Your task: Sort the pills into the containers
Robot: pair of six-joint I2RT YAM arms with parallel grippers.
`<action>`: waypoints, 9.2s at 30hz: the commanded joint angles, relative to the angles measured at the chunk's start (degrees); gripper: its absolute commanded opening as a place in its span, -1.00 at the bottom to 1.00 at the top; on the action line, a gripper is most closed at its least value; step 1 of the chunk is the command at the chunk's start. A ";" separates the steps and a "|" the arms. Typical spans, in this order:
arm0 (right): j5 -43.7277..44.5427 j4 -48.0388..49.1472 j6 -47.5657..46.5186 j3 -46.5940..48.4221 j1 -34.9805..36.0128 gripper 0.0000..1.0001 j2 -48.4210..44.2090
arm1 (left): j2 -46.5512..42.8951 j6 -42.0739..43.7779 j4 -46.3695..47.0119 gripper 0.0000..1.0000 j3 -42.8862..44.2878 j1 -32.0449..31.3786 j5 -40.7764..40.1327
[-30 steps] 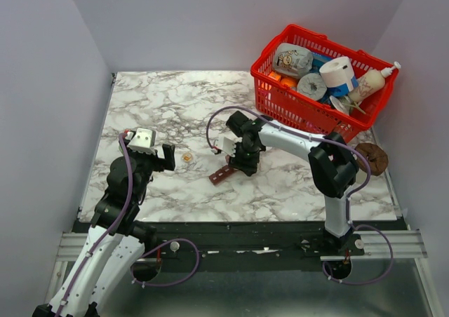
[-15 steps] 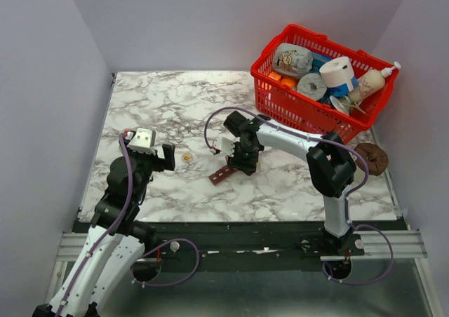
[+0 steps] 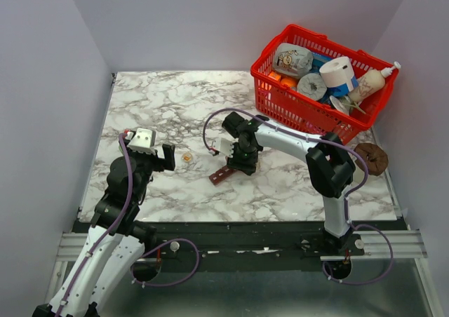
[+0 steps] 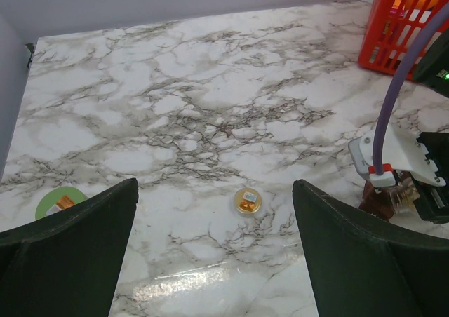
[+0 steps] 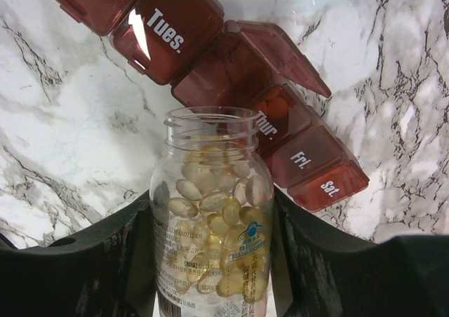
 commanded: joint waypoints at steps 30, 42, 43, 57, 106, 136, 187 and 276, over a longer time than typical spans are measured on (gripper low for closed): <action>4.63 -3.11 -0.61 3.00 1.94 -0.82 1.82 | -1.02 0.71 0.85 0.97 -0.51 0.42 -0.37; 5.51 -4.69 -1.23 4.76 2.29 -0.81 2.88 | -1.46 0.80 0.85 0.97 -0.51 0.34 -0.99; 5.51 -4.69 -1.32 4.76 2.21 -0.81 2.97 | -1.37 0.72 0.85 0.98 -0.51 0.34 -0.90; 8.50 -4.43 -2.28 4.50 3.35 -0.80 3.32 | -1.54 0.80 0.68 0.97 -0.51 0.34 -0.73; 18.61 -3.20 -5.80 3.88 6.78 -0.80 3.23 | -1.63 0.72 1.03 0.97 -0.60 0.42 -0.29; 17.20 -0.30 -5.62 1.69 7.30 -0.81 1.48 | -1.63 0.89 0.85 0.97 -0.69 0.34 -0.02; 11.32 5.77 -2.28 -4.73 4.58 -0.82 -4.94 | -0.75 0.80 0.76 0.97 -0.60 0.34 0.24; -63.66 81.44 59.68 -19.85 -17.31 -0.81 -38.43 | 29.12 -23.28 30.38 0.97 26.29 -14.96 35.40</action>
